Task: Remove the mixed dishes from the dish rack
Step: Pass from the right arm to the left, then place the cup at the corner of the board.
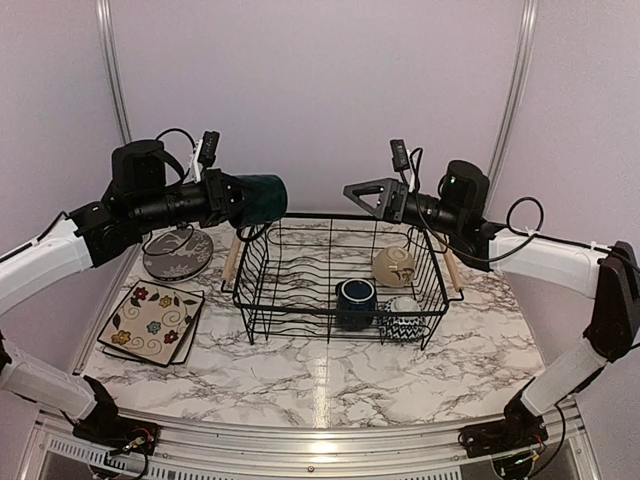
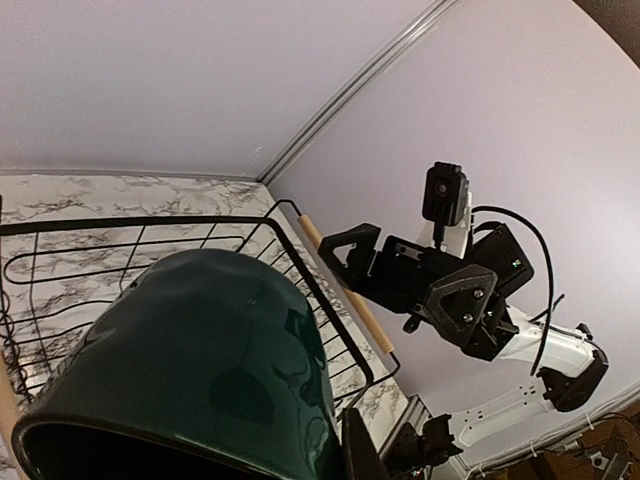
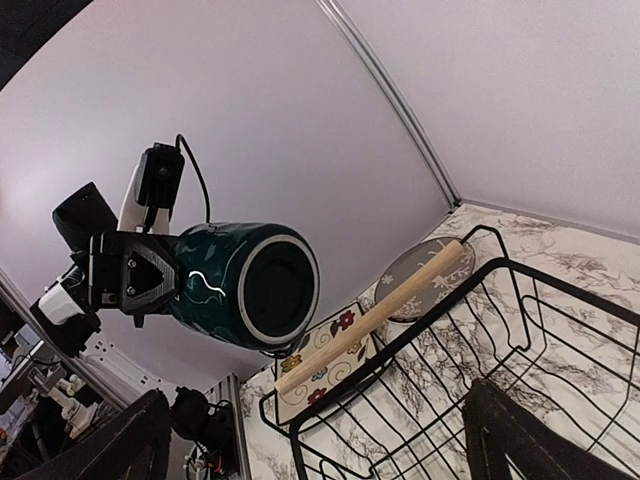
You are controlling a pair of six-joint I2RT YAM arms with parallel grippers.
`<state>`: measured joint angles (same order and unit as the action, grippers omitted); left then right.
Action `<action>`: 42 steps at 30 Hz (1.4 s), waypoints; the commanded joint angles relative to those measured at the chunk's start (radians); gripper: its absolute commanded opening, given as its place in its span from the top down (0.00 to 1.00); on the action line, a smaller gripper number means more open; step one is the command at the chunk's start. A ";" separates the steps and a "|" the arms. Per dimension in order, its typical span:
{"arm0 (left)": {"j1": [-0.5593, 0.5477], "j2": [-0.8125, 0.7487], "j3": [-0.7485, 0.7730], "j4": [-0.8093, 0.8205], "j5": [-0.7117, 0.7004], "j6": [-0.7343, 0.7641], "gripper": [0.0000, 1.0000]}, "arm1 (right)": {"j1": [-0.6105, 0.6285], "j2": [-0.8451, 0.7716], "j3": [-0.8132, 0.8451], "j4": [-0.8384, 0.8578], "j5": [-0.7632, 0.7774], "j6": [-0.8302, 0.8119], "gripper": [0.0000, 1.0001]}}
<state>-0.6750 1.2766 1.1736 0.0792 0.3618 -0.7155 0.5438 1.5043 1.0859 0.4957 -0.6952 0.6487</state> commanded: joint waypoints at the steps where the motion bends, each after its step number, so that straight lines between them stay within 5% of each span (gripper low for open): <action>1: 0.016 -0.109 0.070 -0.420 -0.261 0.193 1.00 | -0.016 0.005 0.047 -0.031 0.008 -0.022 0.02; 5: 0.046 -0.184 0.037 -0.640 -0.410 0.179 1.00 | -0.025 0.018 0.053 -0.039 0.002 -0.022 0.02; 14: 0.045 -0.328 -0.087 -0.897 -0.411 0.107 1.00 | -0.036 0.041 0.066 -0.044 -0.010 -0.021 0.02; 19: -0.010 -0.285 -0.129 -0.981 -0.401 0.082 1.00 | -0.041 0.049 0.068 -0.044 -0.015 -0.020 0.02; 34: -0.471 -0.140 -0.253 -0.918 -0.655 0.038 1.00 | -0.056 0.010 0.032 -0.081 0.003 -0.045 0.01; 42: -0.502 0.007 -0.245 -0.776 -0.455 0.162 1.00 | -0.056 0.010 0.026 -0.073 0.000 -0.041 0.02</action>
<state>-1.1717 1.2278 0.9146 -0.7979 -0.1791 -0.6365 0.4942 1.5387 1.1084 0.4328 -0.6933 0.6167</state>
